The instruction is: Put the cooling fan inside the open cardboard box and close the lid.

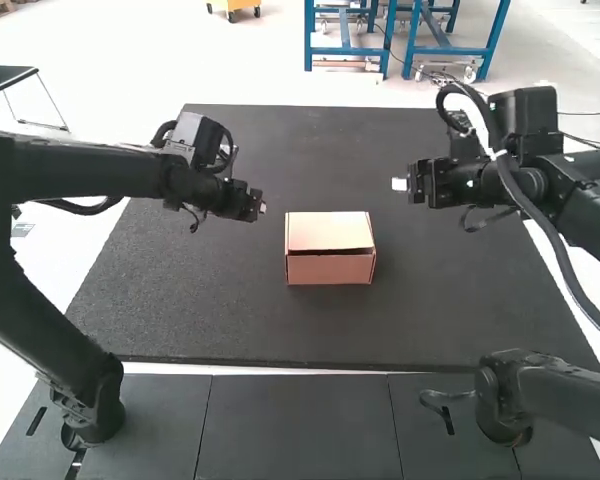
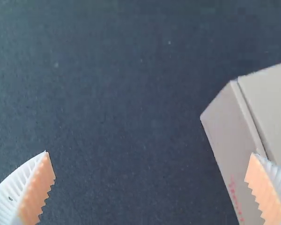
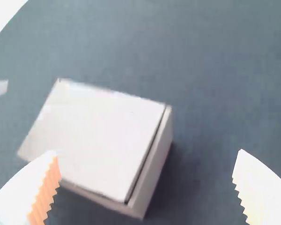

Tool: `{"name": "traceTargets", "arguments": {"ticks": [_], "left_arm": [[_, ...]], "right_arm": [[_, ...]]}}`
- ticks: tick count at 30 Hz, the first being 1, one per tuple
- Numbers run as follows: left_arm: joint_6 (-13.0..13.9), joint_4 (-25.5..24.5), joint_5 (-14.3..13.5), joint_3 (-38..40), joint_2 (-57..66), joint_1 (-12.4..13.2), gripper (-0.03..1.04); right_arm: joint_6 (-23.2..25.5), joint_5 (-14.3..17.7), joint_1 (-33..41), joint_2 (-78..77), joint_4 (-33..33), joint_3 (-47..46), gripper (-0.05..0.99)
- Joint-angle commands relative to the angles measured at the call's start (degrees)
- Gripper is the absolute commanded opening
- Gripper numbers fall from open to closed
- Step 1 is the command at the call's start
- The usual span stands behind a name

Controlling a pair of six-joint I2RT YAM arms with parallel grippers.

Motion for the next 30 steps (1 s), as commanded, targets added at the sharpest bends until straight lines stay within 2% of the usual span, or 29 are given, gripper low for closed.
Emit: {"name": "traceTargets", "arguments": {"ticks": [1,8,11,13,17,19,20,22,25,26,30], "left_arm": [[0.9,4.8,-0.1,-3.9,-4.8,1.2,0.96],[5.7,21.0,-0.7,-15.4,-12.7,2.9,0.96],[7.5,26.5,-0.4,-19.9,-16.3,4.7,0.96],[8.0,30.6,-0.3,-23.2,-18.5,6.1,0.96],[7.0,36.8,-0.5,-29.0,-22.8,8.9,0.96],[4.1,38.2,-1.0,-31.3,-24.5,10.2,0.96],[3.6,39.1,-1.1,-32.5,-25.6,10.7,0.96],[3.6,41.8,-1.0,-35.2,-27.8,11.5,0.96],[3.9,49.8,-1.2,-40.0,-31.9,12.3,0.96],[3.9,50.9,-1.3,-41.2,-33.6,12.3,0.96],[4.1,49.4,-2.6,-44.7,-40.4,12.5,0.96]], "right_arm": [[2.6,1.7,-3.0,-3.9,4.5,-1.9,0.85],[2.7,1.7,-9.1,-7.0,10.9,-6.6,0.85],[6.7,2.0,-11.5,-8.4,15.1,-10.9,0.88],[7.1,3.0,-13.1,-10.4,18.7,-13.4,0.9],[4.9,7.2,-13.2,-15.2,27.1,-20.4,0.9],[1.5,11.1,-11.2,-18.3,29.8,-23.6,0.9],[1.5,11.9,-10.8,-19.6,31.8,-25.1,0.9],[1.4,12.6,-10.5,-21.6,34.3,-27.3,0.9],[1.4,12.7,-10.7,-24.9,38.2,-30.7,0.9],[1.4,12.7,-10.7,-26.3,39.4,-32.1,0.9],[1.4,12.7,-10.4,-32.2,40.6,-36.5,0.9]]}}
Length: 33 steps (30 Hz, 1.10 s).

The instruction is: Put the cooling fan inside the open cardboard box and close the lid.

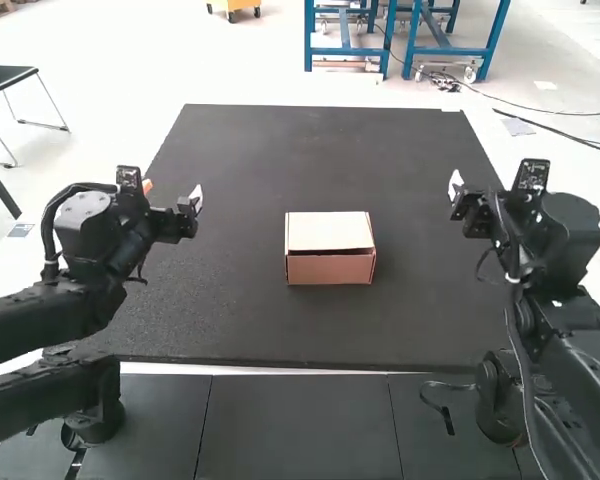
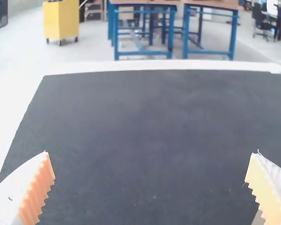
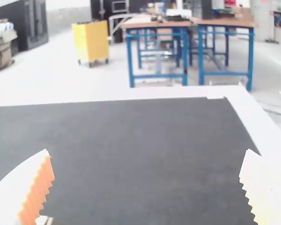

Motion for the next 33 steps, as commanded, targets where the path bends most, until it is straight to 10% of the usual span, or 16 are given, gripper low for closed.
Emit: {"name": "traceTargets", "arguments": {"ticks": [1,11,21,27,33], "left_arm": [[-0.6,-0.8,-1.2,-1.8,-5.4,0.8,0.96],[-1.5,-5.8,2.4,-8.0,-23.1,1.7,0.96],[-2.2,-21.3,3.9,-8.0,-46.0,2.0,0.96],[-3.0,-24.4,9.7,-7.9,-45.4,3.0,0.96],[-2.7,-26.3,19.3,-7.8,-45.4,10.9,0.96]], "right_arm": [[-0.7,1.3,0.7,-4.8,1.1,-2.1,0.9],[-1.6,0.0,0.4,-17.0,0.9,-7.2,0.9],[1.1,1.3,2.8,-20.0,-1.3,-11.4,0.91],[-0.7,-1.1,3.8,-20.0,-5.2,-11.5,0.91],[-1.0,-6.1,2.5,-20.0,-7.0,-11.5,0.91]]}}
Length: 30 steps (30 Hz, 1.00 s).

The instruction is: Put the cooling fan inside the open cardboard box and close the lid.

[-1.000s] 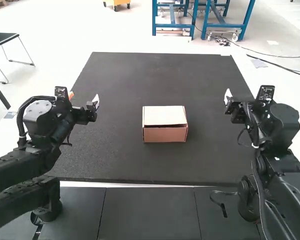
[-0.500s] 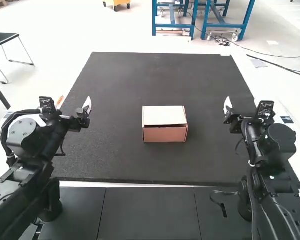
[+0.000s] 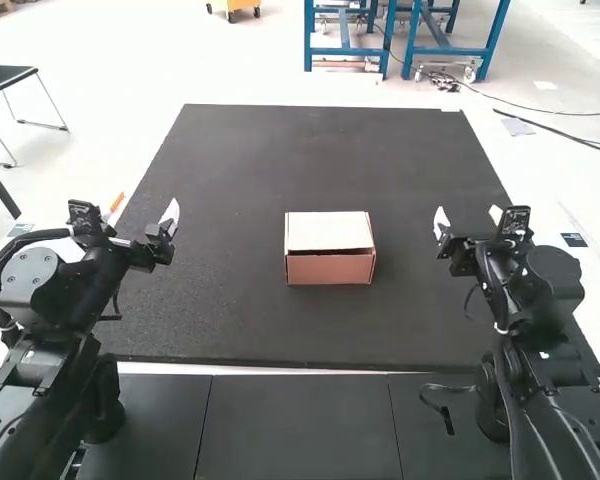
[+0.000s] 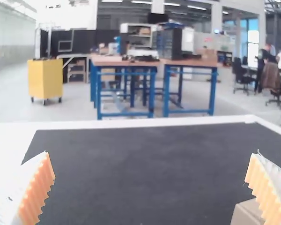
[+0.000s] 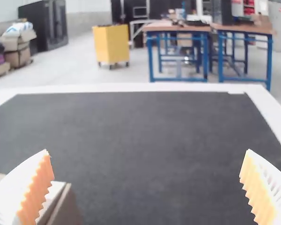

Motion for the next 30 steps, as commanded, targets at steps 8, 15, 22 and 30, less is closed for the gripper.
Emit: {"name": "traceTargets", "arguments": {"ticks": [8,15,22,30], "left_arm": [[3.4,-9.1,11.6,-0.3,-0.5,4.6,0.96],[11.3,-11.9,11.5,-0.3,-0.5,4.4,0.96],[14.7,-12.7,11.5,-0.3,-0.5,4.9,0.96],[14.8,-12.7,11.5,-0.3,-0.5,4.9,0.96]], "right_arm": [[-2.8,-9.9,-6.8,-0.5,-7.5,-0.2,0.91],[-4.0,-9.1,-7.2,-0.6,-9.7,-0.2,0.91],[-3.4,-8.7,-7.1,-0.6,-9.6,-0.2,0.91],[-4.2,-8.7,-7.3,-0.6,-9.5,-0.2,0.91]]}}
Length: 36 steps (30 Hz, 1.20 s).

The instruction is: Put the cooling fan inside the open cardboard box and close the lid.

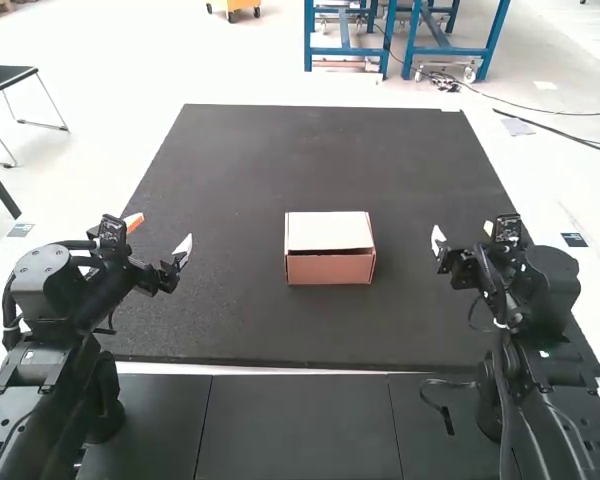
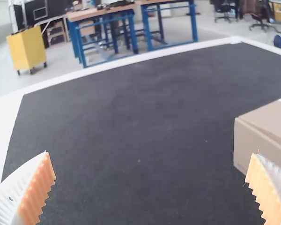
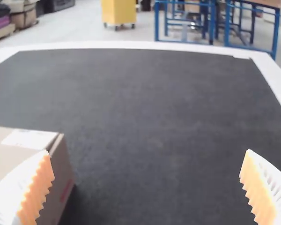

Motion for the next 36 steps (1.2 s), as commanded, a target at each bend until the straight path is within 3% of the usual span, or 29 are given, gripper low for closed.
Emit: {"name": "traceTargets", "arguments": {"ticks": [1,4,14,36], "left_arm": [[1.2,0.2,0.6,-0.3,-0.5,0.2,0.96],[1.2,0.3,0.6,-0.3,-0.5,0.2,0.96],[3.6,-0.3,0.6,-0.3,-0.5,0.2,0.96],[3.6,-0.4,0.6,-0.3,-0.5,0.5,0.96]], "right_arm": [[-1.2,-0.9,-0.8,-0.6,-1.3,-0.2,0.91],[-2.8,-0.9,-0.9,-0.6,-1.4,-0.2,0.91],[-0.8,-0.3,-1.1,-0.6,-1.1,-0.2,0.91],[-1.1,-0.3,-1.1,-0.6,-1.2,-0.2,0.91]]}}
